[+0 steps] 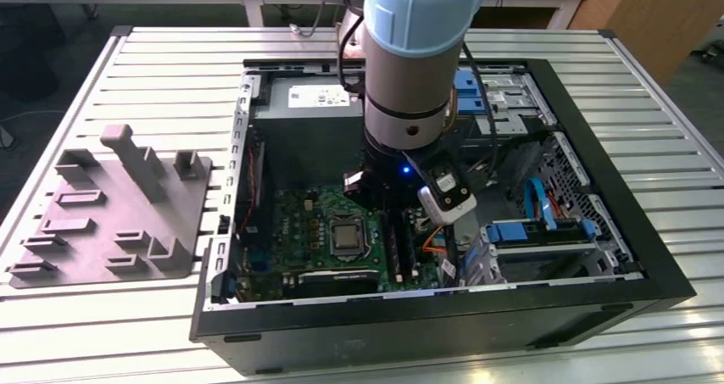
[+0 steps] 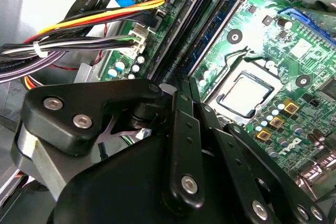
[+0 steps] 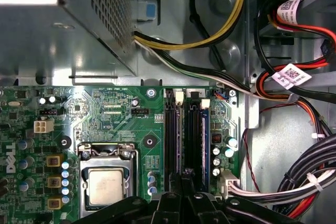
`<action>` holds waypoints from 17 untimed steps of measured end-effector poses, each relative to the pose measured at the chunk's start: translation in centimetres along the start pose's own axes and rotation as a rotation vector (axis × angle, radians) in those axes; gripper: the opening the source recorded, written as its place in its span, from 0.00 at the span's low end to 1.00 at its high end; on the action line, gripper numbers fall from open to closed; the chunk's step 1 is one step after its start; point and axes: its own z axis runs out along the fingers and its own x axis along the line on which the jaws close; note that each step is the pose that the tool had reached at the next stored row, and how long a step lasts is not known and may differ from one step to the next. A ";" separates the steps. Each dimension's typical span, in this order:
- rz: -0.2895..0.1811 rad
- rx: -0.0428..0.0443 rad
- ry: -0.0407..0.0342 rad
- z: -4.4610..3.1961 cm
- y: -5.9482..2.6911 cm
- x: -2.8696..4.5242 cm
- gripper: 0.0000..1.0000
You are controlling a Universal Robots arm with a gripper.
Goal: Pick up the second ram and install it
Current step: 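Insert the second ram into the second slot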
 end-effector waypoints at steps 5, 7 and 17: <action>0.000 0.0005 0.0002 -0.03 -0.01 0.00 0.19; 0.000 0.0008 0.0003 -0.25 -0.01 -0.01 0.19; 0.000 0.0019 0.0002 -3.35 0.01 -0.16 0.19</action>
